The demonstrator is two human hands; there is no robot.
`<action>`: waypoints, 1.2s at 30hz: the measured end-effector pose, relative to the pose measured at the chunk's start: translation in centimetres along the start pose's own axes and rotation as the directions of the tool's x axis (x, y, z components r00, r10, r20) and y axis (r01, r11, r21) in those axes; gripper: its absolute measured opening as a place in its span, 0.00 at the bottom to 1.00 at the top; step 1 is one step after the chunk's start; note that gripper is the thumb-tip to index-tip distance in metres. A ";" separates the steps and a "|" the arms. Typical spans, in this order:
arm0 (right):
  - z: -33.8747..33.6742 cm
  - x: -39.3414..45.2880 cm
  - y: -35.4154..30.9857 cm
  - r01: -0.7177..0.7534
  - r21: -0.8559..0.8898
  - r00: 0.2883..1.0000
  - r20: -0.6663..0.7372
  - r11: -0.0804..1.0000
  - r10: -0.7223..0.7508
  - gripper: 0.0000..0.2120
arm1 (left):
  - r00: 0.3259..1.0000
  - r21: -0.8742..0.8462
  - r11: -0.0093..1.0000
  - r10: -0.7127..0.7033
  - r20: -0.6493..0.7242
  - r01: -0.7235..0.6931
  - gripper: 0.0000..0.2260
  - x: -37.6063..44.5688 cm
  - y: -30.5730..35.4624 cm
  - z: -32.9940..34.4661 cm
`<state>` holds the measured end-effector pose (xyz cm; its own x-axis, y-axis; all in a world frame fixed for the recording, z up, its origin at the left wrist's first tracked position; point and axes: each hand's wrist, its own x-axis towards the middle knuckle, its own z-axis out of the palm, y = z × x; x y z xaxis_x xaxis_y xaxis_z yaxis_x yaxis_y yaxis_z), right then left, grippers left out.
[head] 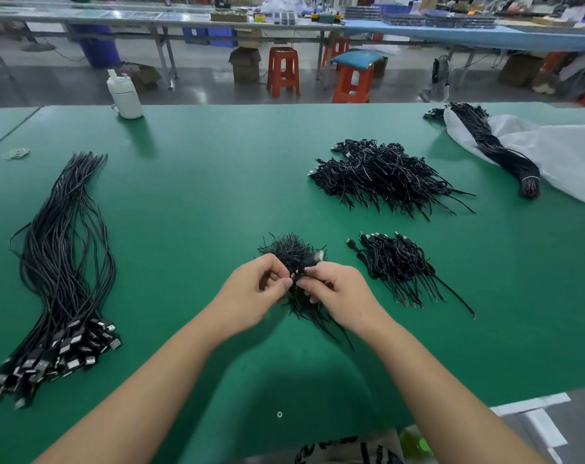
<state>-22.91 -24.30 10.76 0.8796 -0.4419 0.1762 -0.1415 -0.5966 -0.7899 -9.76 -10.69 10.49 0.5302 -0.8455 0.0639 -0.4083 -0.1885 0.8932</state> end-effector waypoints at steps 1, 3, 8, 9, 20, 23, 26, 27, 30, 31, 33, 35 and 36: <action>0.0 0.0 0.1 0.050 -0.076 0.999 -0.001 0.996 -0.051 0.09 | 1.000 0.020 1.000 0.004 -0.002 -0.004 0.05 0.0 -0.1 0.1; 0.0 0.0 0.2 0.102 -0.163 0.995 0.001 0.981 -0.103 0.14 | 1.000 -0.026 1.000 -0.008 -0.007 0.007 0.04 0.1 -0.1 0.4; -0.2 0.3 1.0 0.059 -0.196 0.998 -0.008 0.979 -0.061 0.12 | 0.999 -0.118 0.992 -0.040 0.003 0.040 0.03 0.7 -0.7 1.2; -0.3 0.4 1.3 0.032 -0.210 0.999 -0.017 0.977 -0.037 0.12 | 0.999 -0.110 0.993 -0.052 -0.007 0.051 0.03 0.9 -1.2 1.3; -7.7 3.8 7.5 -0.431 -0.661 0.892 -0.209 0.614 0.401 0.17 | 0.889 0.694 0.609 -0.041 -0.457 0.385 0.12 -0.6 -14.2 -3.3; -9.4 5.0 9.0 -0.505 -0.683 0.849 -0.285 0.528 0.444 0.18 | 0.872 0.666 0.622 -0.058 -0.486 0.412 0.11 -1.0 -15.0 -3.3; -10.1 6.1 10.1 -0.530 -0.709 0.833 -0.332 0.466 0.442 0.21 | 0.871 0.668 0.622 -0.046 -0.489 0.408 0.11 -1.0 -15.0 -3.2; -10.2 6.4 10.3 -0.528 -0.721 0.832 -0.333 0.448 0.444 0.22 | 0.870 0.670 0.621 -0.040 -0.491 0.407 0.11 -1.0 -15.0 -3.2; -10.0 6.8 11.0 -0.508 -0.761 0.824 -0.293 0.403 0.486 0.21 | 0.870 0.673 0.615 -0.043 -0.492 0.411 0.11 -1.0 -15.0 -3.3; -9.8 6.7 11.1 -0.499 -0.775 0.824 -0.286 0.388 0.489 0.21 | 0.870 0.672 0.616 -0.043 -0.492 0.411 0.11 -1.0 -15.0 -3.2; -9.3 6.6 11.2 -0.460 -0.814 0.854 -0.296 0.356 0.428 0.20 | 0.868 0.669 0.619 -0.043 -0.494 0.411 0.11 -0.9 -14.8 -3.2; -8.3 6.3 11.0 -0.407 -0.834 0.904 -0.308 0.373 0.297 0.16 | 0.866 0.667 0.619 -0.043 -0.498 0.414 0.12 -1.0 -14.8 -3.2; -7.6 6.1 10.8 -0.386 -0.820 0.920 -0.307 0.422 0.244 0.15 | 0.864 0.666 0.620 -0.040 -0.501 0.415 0.12 -1.0 -14.8 -3.2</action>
<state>-22.53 -38.57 7.78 0.6351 -0.7577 0.1500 -0.7717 -0.6309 0.0804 -1.87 -5.44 -1.39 0.8470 -0.4730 0.2425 -0.5282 -0.8003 0.2838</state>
